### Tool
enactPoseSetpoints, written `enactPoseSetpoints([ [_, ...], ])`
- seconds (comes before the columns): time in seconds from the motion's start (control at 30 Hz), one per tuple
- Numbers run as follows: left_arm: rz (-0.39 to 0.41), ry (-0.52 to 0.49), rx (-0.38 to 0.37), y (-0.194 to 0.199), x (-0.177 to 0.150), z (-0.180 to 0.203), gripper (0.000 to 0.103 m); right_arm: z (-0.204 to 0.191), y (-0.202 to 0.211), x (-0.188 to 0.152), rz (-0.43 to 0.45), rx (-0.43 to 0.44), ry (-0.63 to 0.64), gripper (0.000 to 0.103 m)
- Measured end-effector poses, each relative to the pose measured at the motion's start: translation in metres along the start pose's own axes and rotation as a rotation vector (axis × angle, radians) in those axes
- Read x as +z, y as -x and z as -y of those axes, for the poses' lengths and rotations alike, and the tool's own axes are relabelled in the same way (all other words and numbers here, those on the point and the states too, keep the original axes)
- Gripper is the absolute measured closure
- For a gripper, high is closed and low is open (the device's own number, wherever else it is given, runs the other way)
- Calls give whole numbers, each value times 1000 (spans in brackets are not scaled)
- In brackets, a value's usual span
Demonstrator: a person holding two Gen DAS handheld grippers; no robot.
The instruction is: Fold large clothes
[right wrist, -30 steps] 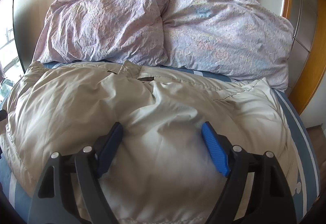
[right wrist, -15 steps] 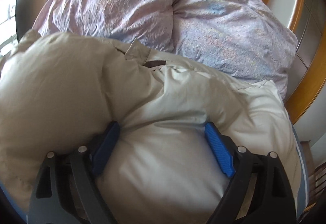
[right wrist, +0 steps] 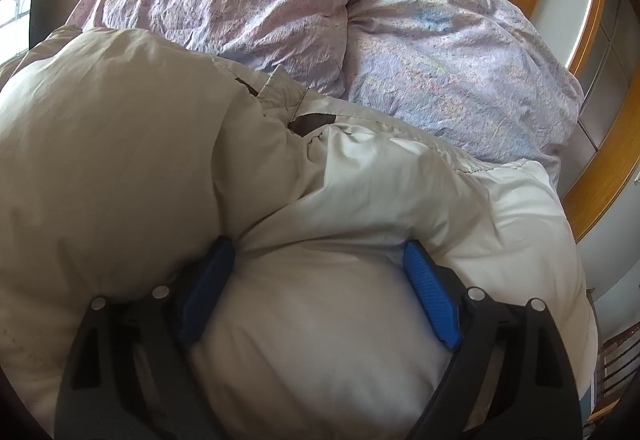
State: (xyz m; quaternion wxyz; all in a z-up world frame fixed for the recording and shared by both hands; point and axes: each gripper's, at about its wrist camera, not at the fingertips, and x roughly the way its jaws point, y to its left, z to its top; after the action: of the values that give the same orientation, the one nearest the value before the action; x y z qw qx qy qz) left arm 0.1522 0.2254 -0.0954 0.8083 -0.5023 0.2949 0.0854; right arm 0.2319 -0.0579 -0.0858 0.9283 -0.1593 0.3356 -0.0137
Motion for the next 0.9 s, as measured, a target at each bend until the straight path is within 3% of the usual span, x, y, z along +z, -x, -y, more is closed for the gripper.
enactPoseSetpoints([
  [0.07, 2, -3, 4, -1, 0, 1, 44, 0, 0, 0, 0, 0, 2, 16],
  [0.2, 36, -42, -36, 10, -2, 15, 64, 0, 0, 0, 0, -1, 1, 16],
  [0.27, 64, -95, -70, 21, -4, 32, 67, 0, 0, 0, 0, 1, 1, 16],
  [0.67, 153, -400, -261, 61, -46, 134, 67, 5, -1, -1, -2, 16, -19, 16],
  [0.8, 156, -528, -340, 69, -75, 169, 67, 9, -1, -1, -1, 32, -32, 16],
  [0.9, 184, -614, -350, 74, -96, 189, 67, 17, 3, 0, -3, 48, -39, 16],
])
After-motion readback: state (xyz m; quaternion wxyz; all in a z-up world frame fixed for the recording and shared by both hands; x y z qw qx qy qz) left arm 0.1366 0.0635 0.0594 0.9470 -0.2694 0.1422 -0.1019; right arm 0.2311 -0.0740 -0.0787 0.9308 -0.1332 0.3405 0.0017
